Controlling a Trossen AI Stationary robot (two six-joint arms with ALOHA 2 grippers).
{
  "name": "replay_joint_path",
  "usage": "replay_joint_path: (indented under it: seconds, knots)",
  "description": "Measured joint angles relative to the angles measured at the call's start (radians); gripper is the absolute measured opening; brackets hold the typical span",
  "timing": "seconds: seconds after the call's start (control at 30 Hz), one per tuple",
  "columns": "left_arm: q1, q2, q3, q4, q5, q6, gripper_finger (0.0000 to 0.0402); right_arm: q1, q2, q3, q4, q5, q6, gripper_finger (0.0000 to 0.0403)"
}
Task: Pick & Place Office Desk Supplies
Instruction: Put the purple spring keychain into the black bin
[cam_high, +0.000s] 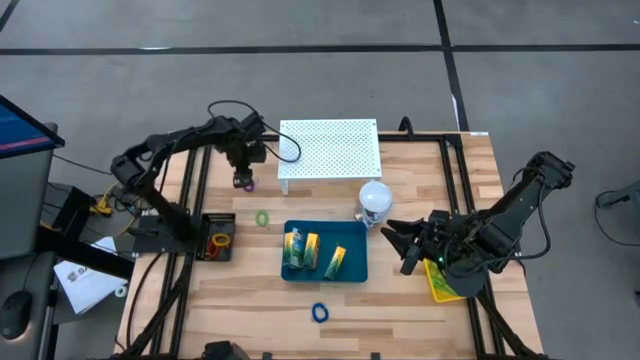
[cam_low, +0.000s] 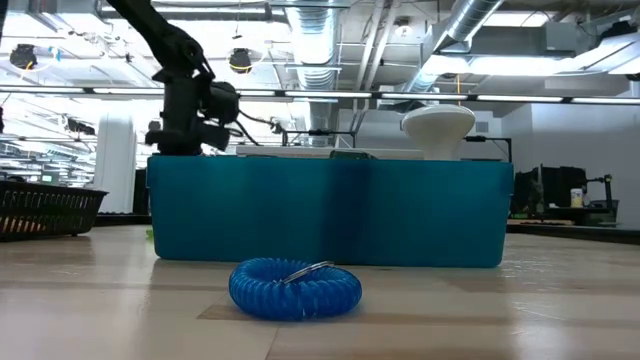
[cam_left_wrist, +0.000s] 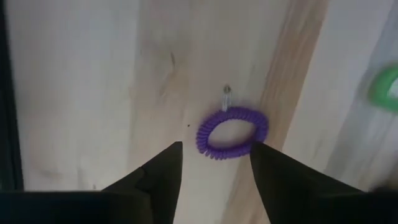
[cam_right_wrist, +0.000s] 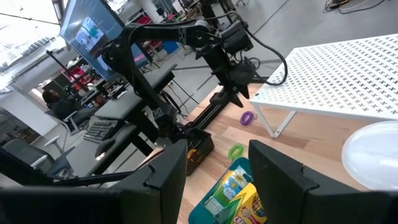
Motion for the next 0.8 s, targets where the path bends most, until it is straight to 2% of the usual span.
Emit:
replay_joint_path:
  seconds: [0.2,0.8]
  knots:
    - [0.0,0.073,0.0,0.006,0.0,0.049,0.0198,0.0,0.0,0.0,-0.025,0.0,0.037,0.0168]
    - [-0.031,0.124,0.0,0.103,0.038,0.043,0.018,0.0,0.0,0.0,-0.079,0.001,0.1,0.0168]
